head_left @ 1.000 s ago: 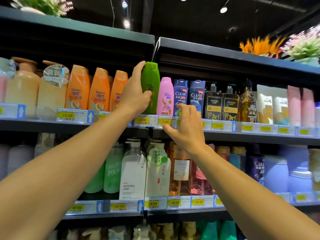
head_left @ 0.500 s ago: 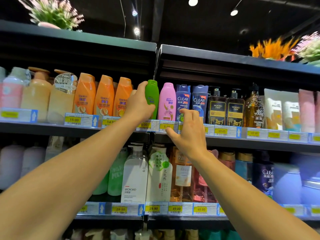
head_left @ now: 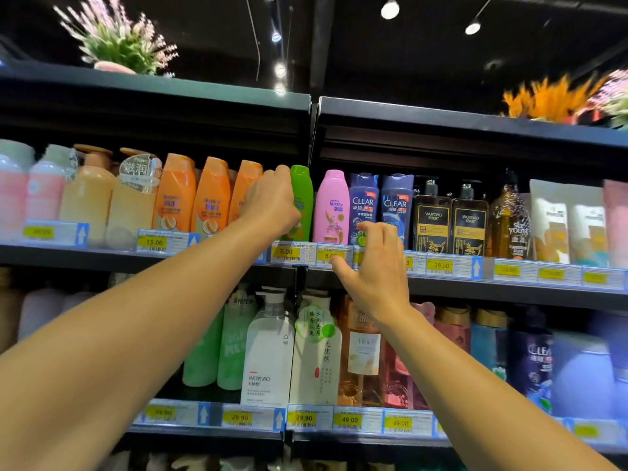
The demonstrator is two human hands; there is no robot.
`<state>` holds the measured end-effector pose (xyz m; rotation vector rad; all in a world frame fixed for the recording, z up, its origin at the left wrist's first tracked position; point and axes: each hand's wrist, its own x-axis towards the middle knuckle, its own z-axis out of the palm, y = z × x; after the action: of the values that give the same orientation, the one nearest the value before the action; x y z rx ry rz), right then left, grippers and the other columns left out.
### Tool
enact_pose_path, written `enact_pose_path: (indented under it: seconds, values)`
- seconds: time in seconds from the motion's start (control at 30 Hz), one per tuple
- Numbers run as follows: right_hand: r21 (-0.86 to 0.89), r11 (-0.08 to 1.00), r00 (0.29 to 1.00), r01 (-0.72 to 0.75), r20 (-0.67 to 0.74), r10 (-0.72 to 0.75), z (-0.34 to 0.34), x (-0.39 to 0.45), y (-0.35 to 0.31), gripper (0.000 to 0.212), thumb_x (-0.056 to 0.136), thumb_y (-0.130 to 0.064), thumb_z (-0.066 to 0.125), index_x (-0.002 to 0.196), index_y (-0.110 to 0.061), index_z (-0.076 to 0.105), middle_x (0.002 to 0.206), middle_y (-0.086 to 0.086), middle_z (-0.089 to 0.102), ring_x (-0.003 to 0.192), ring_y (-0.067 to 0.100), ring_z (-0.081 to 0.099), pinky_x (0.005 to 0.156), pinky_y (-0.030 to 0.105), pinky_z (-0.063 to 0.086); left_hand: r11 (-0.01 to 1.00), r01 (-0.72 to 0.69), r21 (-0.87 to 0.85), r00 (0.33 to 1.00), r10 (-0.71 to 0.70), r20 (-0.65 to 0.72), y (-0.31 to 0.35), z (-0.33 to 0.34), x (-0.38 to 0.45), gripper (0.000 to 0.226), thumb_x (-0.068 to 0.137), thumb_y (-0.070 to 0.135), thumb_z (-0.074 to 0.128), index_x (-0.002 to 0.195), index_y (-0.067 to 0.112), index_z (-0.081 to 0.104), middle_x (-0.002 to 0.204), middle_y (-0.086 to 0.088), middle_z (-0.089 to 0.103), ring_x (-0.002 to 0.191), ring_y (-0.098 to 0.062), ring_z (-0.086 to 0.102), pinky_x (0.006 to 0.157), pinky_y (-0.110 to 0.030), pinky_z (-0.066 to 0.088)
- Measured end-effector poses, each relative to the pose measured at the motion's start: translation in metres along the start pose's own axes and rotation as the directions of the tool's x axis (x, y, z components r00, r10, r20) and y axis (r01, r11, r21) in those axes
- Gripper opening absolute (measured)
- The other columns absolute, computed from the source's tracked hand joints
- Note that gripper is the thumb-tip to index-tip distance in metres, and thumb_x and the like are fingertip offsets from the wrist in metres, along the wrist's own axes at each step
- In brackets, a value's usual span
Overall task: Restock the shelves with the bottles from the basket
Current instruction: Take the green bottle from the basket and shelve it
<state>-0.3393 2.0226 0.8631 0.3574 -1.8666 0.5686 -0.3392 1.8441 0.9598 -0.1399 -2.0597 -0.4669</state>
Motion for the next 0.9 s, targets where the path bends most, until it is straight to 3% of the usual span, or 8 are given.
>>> enact_pose_path:
  seconds: [0.2, 0.33, 0.5, 0.7, 0.9]
  values:
    - [0.011, 1.000, 1.000, -0.005, -0.011, 0.005, -0.001, -0.001, 0.002, 0.064, 0.084, -0.042, 0.070, 0.136, -0.016, 0.044, 0.127, -0.001, 0.042, 0.116, 0.018, 0.043, 0.099, 0.041, 0.043, 0.977, -0.097, 0.188, 0.995, 0.102, -0.014, -0.007, -0.008, 0.004, 0.057, 0.081, 0.028, 0.080, 0.126, 0.013, 0.049, 0.111, -0.010, 0.063, 0.105, -0.030, 0.057, 0.074, -0.040, 0.048]
    - [-0.027, 1.000, 1.000, 0.001, -0.013, -0.001, 0.001, 0.001, 0.003, 0.063, 0.085, -0.043, 0.069, 0.136, -0.017, 0.043, 0.128, -0.001, 0.042, 0.116, 0.019, 0.043, 0.098, 0.041, 0.042, 0.930, -0.185, 0.318, 0.978, 0.207, -0.038, -0.012, -0.014, 0.006, 0.072, 0.078, 0.044, 0.077, 0.138, 0.022, 0.043, 0.121, -0.005, 0.063, 0.119, -0.032, 0.044, 0.088, -0.045, 0.039]
    - [-0.083, 0.996, 1.000, 0.022, 0.007, -0.022, 0.003, 0.002, 0.003, 0.064, 0.085, -0.047, 0.066, 0.138, -0.020, 0.044, 0.130, -0.003, 0.044, 0.121, 0.020, 0.041, 0.101, 0.039, 0.039, 0.903, -0.305, 0.303, 0.952, 0.299, 0.067, -0.020, -0.018, 0.021, 0.095, 0.072, 0.056, 0.077, 0.150, 0.033, 0.029, 0.145, 0.003, 0.049, 0.139, -0.029, 0.030, 0.108, -0.054, 0.023]
    - [-0.120, 0.991, 0.997, 0.058, 0.055, -0.052, 0.003, -0.001, 0.006, 0.060, 0.088, -0.049, 0.063, 0.140, -0.023, 0.047, 0.136, -0.005, 0.047, 0.129, 0.018, 0.037, 0.109, 0.039, 0.033, 0.893, -0.356, 0.274, 0.934, 0.342, 0.101, -0.026, -0.014, 0.031, 0.095, 0.066, 0.059, 0.081, 0.146, 0.034, 0.035, 0.141, 0.003, 0.052, 0.137, -0.028, 0.036, 0.110, -0.058, 0.020]
    - [-0.145, 0.988, 0.996, 0.055, 0.073, -0.045, 0.001, -0.004, 0.005, 0.053, 0.089, -0.047, 0.062, 0.136, -0.023, 0.052, 0.130, -0.005, 0.050, 0.124, 0.018, 0.038, 0.106, 0.036, 0.035, 0.892, -0.371, 0.257, 0.928, 0.348, 0.134, -0.027, -0.019, 0.032, 0.097, 0.067, 0.051, 0.084, 0.148, 0.033, 0.034, 0.144, 0.002, 0.052, 0.138, -0.027, 0.040, 0.114, -0.063, 0.012]
